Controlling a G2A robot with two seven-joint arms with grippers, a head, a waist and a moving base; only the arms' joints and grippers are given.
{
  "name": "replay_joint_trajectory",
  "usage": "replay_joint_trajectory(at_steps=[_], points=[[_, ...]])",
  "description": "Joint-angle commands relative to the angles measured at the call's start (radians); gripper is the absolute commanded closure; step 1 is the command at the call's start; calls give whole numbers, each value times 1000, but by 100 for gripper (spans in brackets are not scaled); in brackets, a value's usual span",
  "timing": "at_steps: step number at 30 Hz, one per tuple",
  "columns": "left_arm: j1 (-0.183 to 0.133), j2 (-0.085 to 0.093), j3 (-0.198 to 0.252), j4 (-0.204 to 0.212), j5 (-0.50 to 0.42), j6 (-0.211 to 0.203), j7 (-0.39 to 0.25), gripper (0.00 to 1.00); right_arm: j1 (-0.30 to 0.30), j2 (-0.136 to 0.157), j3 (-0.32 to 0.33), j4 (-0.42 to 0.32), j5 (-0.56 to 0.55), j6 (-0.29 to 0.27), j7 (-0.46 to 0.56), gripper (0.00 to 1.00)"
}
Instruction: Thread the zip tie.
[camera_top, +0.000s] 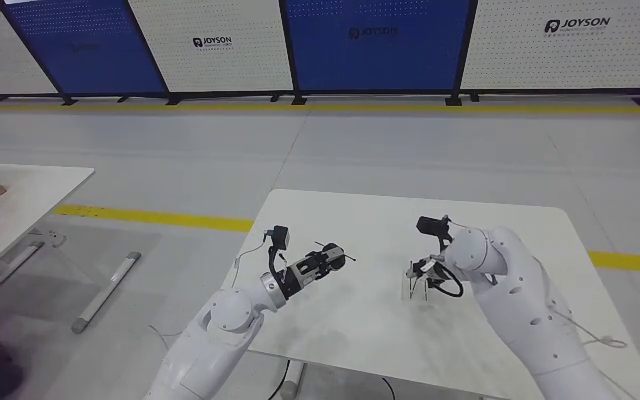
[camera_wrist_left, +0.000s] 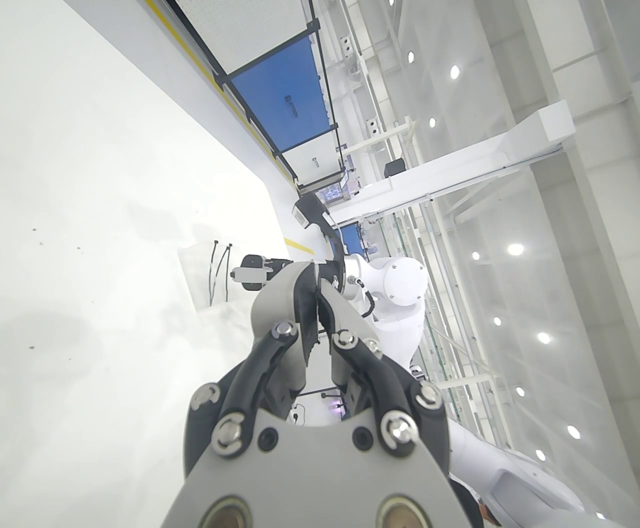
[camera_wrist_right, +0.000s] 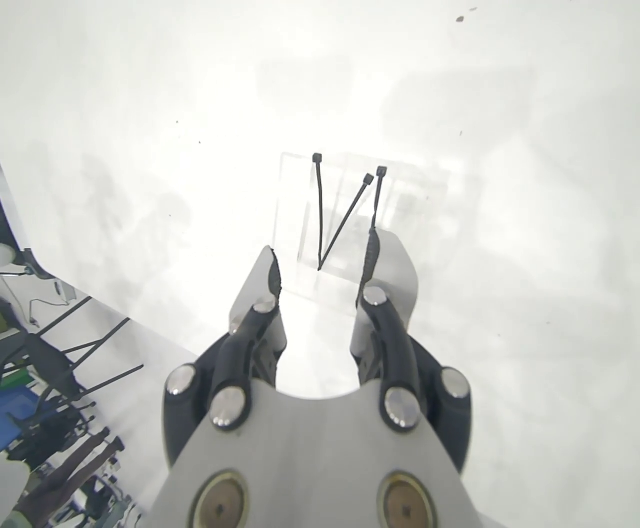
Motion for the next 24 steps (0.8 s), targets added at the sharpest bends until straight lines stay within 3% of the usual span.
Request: replay_joint_trajectory(at_steps=[1, 11, 17, 20, 24], points=[[0, 0, 0, 0, 0, 0, 0, 100, 8, -5, 0, 16, 2, 0, 1, 71], [0, 0, 0, 0, 0, 0, 0, 100, 43, -35, -3, 105, -2, 0, -6, 73], [0, 0, 0, 0, 0, 0, 0, 100, 52, -49, -4, 144, -3, 0, -8, 80], [0, 0, 0, 0, 0, 0, 0, 100, 54, -55, 1, 158, -4, 0, -12, 77], [0, 0, 0, 0, 0, 0, 0, 100, 55, -61, 8, 175, -11, 0, -10, 82]])
